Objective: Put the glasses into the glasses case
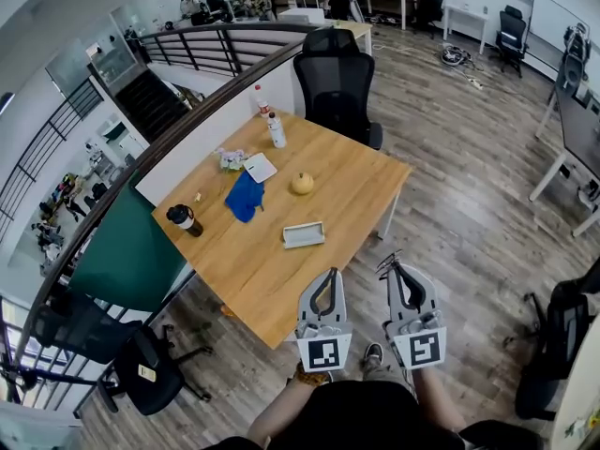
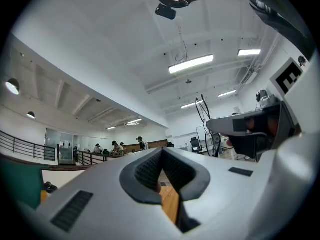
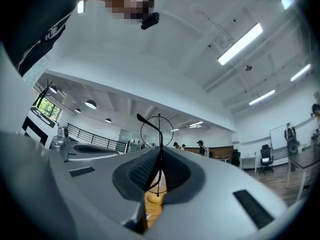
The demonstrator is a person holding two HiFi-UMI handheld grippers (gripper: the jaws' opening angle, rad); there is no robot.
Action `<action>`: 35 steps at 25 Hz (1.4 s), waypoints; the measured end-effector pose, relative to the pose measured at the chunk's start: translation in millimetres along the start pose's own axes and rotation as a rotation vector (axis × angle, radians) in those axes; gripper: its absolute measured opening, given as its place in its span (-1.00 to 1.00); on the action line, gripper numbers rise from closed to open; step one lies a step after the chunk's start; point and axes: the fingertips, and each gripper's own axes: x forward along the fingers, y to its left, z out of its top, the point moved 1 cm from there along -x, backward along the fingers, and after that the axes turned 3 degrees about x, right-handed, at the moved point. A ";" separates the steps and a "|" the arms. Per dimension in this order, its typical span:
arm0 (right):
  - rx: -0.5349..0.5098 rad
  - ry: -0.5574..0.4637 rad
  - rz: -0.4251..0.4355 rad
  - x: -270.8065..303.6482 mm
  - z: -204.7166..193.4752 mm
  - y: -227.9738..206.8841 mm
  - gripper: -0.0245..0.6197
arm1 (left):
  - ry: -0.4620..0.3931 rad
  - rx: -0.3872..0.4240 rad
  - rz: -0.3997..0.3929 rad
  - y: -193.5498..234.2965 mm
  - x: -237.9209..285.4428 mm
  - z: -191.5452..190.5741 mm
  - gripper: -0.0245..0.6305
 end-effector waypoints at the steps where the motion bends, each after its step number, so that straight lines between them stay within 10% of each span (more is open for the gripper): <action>1: 0.003 -0.001 0.000 2.1 -1.5 -10.4 -0.88 | -0.003 -0.003 0.004 -5.3 8.6 0.6 -0.87; 18: 0.060 0.007 0.123 37.7 -31.7 -98.5 -0.88 | 0.064 0.015 0.142 -46.4 71.6 -22.5 -0.87; 35: -0.019 0.062 0.208 150.8 -60.7 -127.9 -0.88 | 0.041 -0.054 0.208 3.9 171.6 -72.7 -0.87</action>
